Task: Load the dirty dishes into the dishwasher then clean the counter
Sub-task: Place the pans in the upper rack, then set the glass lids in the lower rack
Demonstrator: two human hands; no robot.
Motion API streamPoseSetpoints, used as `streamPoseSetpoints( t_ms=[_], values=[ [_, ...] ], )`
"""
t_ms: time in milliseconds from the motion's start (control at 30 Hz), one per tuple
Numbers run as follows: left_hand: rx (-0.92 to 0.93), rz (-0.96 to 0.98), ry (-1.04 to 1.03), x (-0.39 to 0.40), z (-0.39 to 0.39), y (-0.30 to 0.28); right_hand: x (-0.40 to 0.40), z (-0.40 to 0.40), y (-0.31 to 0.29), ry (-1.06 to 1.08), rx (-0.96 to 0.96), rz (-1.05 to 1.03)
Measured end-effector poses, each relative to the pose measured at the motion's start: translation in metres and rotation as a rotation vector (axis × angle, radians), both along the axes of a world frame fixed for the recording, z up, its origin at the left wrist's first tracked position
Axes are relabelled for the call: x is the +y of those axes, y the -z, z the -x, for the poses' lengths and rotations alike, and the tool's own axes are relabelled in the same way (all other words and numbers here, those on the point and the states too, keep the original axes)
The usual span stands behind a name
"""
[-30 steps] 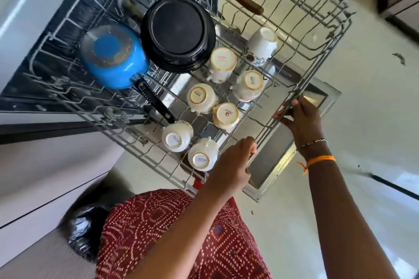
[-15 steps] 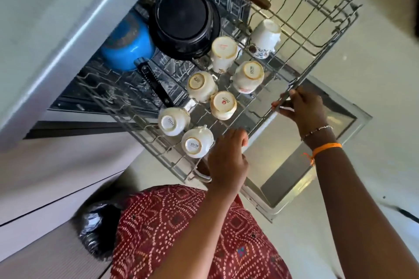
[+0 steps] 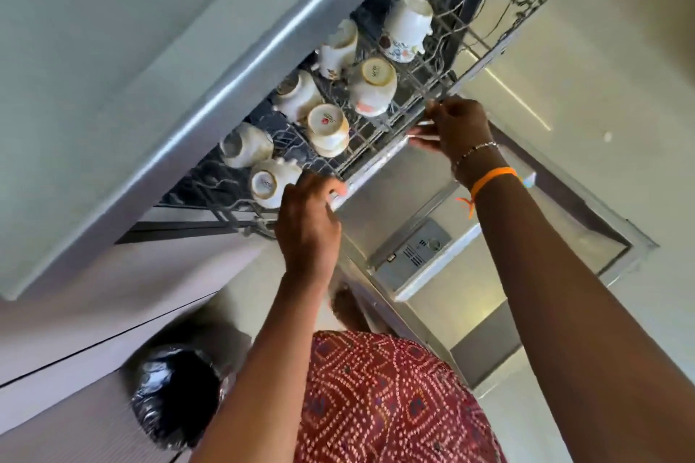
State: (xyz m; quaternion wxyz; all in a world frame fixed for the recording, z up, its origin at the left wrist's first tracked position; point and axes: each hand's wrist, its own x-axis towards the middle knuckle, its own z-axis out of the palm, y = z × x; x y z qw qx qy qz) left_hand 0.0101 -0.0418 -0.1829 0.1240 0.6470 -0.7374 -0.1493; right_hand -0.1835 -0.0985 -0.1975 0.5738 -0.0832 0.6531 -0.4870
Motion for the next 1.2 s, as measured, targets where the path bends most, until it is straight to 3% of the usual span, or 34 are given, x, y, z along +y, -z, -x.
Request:
streamPoseSetpoints(
  t_ms=[133, 500, 767, 867, 933, 1000, 1067, 1200],
  values=[
    [-0.02, 0.008, 0.052, -0.02, -0.012, 0.003, -0.024, -0.016, 0.001, 0.054, 0.007, -0.043],
    [0.024, 0.017, -0.1, -0.076, -0.018, -0.001, -0.097, -0.03, -0.005, 0.007, 0.016, -0.028],
    [0.01, 0.105, -0.189, -0.074, -0.006, 0.008, -0.084, -0.011, 0.01, -0.132, 0.061, 0.05],
    [0.004, 0.192, -0.053, -0.066, -0.003, 0.024, -0.063, -0.01, 0.042, 0.006, 0.134, 0.208],
    [0.014, 0.173, 0.102, -0.052, -0.004, 0.043, -0.042, -0.018, 0.079, 0.044, 0.278, 0.191],
    [0.02, 0.075, 0.164, -0.034, -0.004, 0.067, -0.022, -0.028, 0.119, -0.194, 0.589, 0.1],
    [0.023, -0.043, 0.137, -0.022, -0.007, 0.094, -0.011, -0.037, 0.153, -0.602, 0.88, 0.072],
    [0.068, -0.207, 0.047, -0.018, -0.015, 0.142, -0.038, -0.056, 0.188, -1.209, 1.135, 0.116]
  ],
)
